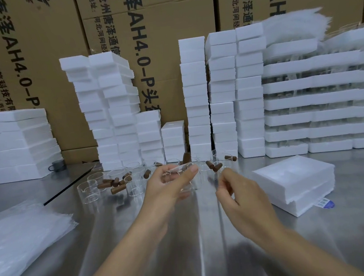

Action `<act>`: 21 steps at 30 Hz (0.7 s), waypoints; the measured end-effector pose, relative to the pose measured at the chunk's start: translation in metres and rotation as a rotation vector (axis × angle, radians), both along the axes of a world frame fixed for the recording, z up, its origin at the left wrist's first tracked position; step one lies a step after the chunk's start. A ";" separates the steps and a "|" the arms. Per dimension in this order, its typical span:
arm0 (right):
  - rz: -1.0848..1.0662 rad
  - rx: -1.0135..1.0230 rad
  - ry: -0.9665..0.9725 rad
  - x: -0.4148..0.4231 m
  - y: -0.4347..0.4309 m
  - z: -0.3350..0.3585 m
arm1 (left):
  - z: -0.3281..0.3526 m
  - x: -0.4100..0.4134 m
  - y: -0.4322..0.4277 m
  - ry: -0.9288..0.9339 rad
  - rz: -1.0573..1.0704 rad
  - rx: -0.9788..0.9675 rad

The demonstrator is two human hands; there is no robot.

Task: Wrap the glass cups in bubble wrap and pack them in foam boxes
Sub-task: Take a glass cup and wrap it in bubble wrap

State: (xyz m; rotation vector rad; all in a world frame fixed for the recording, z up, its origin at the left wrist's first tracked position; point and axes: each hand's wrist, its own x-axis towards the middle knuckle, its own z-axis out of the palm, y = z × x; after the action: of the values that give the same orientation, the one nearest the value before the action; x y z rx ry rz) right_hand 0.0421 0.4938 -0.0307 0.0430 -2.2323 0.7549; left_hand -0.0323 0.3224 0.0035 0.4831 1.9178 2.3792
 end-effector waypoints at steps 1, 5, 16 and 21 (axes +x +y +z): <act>0.003 0.025 -0.071 0.000 0.002 -0.001 | 0.001 0.001 -0.001 -0.006 -0.007 0.007; -0.004 0.076 -0.229 0.000 0.004 -0.002 | 0.003 0.002 -0.003 -0.021 -0.037 0.020; 0.678 -0.352 -0.694 0.012 -0.021 0.018 | 0.004 -0.005 -0.009 -0.065 -0.094 0.156; 1.071 -0.247 -0.790 0.025 -0.051 0.025 | 0.001 -0.011 -0.013 -0.075 -0.077 0.164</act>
State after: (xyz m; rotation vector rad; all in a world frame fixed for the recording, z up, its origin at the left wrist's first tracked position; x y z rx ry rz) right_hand 0.0672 0.4426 -0.0061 1.0405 -2.7491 1.8556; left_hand -0.0428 0.3093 0.0048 0.4594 1.6514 2.4792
